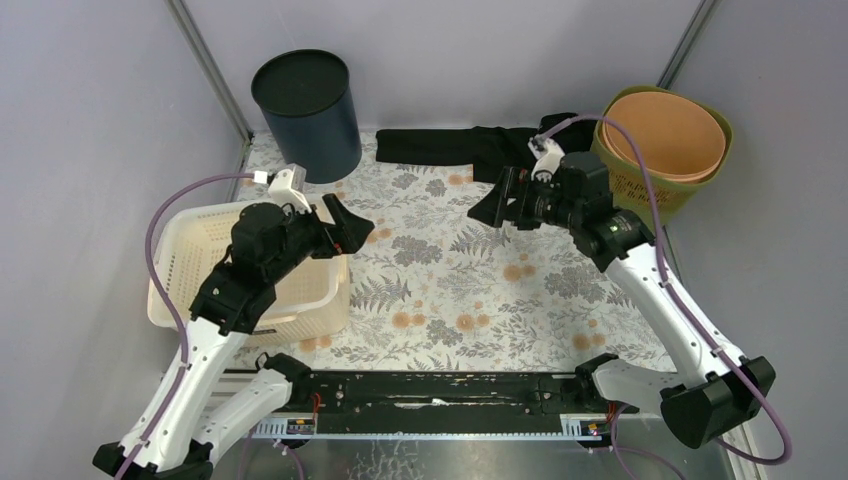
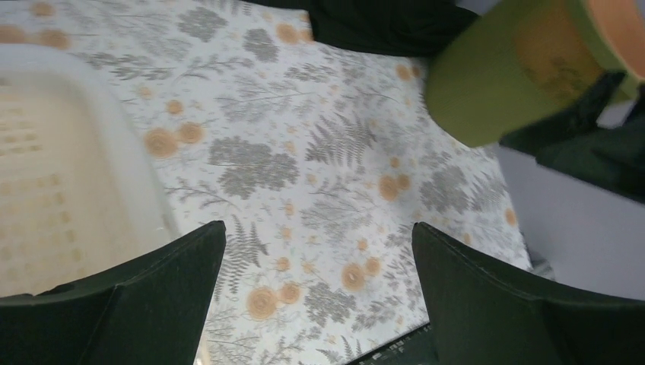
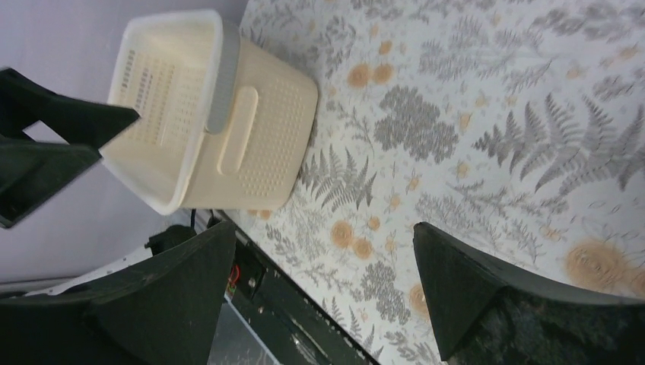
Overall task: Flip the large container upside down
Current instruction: Move the container to the center of the board.
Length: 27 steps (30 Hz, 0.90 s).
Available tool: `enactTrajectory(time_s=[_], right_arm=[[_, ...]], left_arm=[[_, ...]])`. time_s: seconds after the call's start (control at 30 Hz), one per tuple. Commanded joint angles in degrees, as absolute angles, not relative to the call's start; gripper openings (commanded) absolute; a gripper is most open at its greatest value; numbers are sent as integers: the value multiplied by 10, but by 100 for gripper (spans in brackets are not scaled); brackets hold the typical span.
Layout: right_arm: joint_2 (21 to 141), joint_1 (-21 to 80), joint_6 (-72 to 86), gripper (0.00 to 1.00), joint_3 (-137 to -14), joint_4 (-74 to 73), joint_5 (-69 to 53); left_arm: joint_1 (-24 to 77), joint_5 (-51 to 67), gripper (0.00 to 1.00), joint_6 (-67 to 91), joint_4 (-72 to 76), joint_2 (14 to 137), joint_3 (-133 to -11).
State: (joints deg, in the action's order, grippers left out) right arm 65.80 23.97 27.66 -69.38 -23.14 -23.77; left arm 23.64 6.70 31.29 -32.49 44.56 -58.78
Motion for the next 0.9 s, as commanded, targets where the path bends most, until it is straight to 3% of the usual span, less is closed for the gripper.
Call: enactTrajectory(time_s=[0.0, 0.27, 0.87], right_arm=[[638, 243, 316, 93, -633, -153, -305], [600, 250, 324, 93, -549, -139, -317], [546, 251, 305, 94, -461, -168, -316]], left_arm=[[235, -51, 100, 285, -399, 474, -612], [235, -186, 100, 287, -438, 545, -607], [266, -163, 100, 324, -379, 597, -501]])
